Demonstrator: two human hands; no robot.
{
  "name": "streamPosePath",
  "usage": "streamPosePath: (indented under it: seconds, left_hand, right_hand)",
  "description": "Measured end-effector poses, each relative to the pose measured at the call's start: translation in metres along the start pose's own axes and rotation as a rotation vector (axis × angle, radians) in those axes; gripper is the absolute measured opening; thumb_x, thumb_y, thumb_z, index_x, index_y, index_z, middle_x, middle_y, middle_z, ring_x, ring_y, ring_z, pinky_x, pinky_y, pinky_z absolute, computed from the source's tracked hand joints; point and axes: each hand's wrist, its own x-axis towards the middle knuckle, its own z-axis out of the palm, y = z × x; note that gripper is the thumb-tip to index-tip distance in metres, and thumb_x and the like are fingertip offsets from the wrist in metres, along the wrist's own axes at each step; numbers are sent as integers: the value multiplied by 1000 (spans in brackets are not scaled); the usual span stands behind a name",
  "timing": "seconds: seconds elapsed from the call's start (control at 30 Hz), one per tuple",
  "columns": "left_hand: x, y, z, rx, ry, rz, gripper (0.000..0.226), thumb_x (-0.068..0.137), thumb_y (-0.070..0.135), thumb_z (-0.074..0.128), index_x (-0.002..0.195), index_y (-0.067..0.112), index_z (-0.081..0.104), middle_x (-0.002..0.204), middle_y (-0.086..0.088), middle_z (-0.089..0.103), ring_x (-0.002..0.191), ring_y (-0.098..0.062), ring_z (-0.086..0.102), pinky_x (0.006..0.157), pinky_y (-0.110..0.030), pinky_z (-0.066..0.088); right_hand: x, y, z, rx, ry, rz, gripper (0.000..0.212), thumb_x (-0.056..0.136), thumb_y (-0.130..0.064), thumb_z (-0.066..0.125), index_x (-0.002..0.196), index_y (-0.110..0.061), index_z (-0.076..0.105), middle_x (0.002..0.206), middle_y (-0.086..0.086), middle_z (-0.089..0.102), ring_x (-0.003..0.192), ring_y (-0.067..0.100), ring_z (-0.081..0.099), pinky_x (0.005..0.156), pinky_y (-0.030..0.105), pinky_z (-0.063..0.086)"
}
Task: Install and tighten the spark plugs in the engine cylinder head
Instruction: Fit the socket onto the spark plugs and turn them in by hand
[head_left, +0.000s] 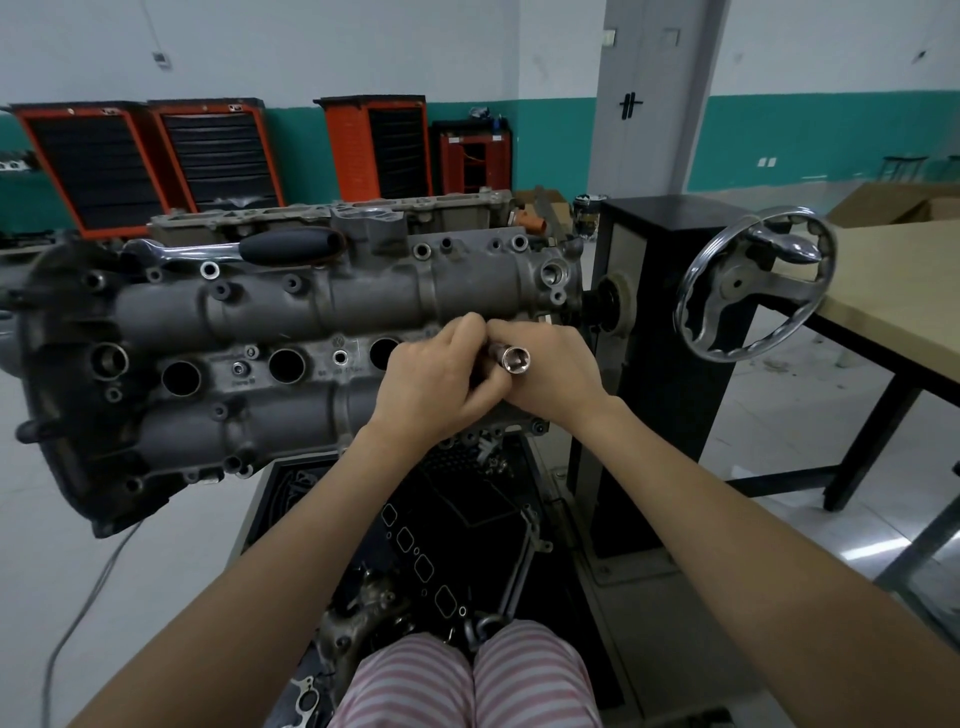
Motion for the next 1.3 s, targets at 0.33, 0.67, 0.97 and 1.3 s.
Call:
streamPosePath:
  seconds: [0.33, 0.67, 0.97, 1.3]
  left_hand:
    - [-1, -4, 2, 29, 82, 51, 34, 84, 25, 53, 58, 5, 47, 47, -5, 48, 35, -24, 45, 39, -21, 24]
    - [-1, -3, 3, 46, 44, 0, 35, 80, 33, 54, 59, 6, 46, 47, -4, 47, 36, -24, 45, 42, -20, 23]
    - [-1, 0, -1, -30, 58, -7, 29, 83, 26, 46, 65, 3, 46, 53, -3, 46, 36, -22, 41, 41, -20, 20]
    - [0, -6, 2, 10, 88, 28, 39, 81, 29, 55, 52, 6, 46, 41, -6, 46, 33, -23, 44, 38, -20, 26]
  right_hand:
    - [-1, 0, 2, 63, 64, 24, 17, 75, -20, 59, 65, -13, 49, 58, 2, 57, 54, 25, 55, 48, 26, 30]
    - [-2, -1, -1, 85, 23, 5, 13, 77, -18, 59, 68, -9, 59, 66, 1, 62, 63, 24, 58, 50, 34, 42]
    - [0, -1, 0, 45, 38, 16, 26, 75, -21, 61, 69, -17, 36, 54, -4, 44, 45, 19, 39, 46, 26, 25]
    - [-1, 0, 2, 68, 78, 5, 18, 74, -14, 63, 61, -11, 50, 56, 2, 56, 53, 24, 54, 45, 26, 29]
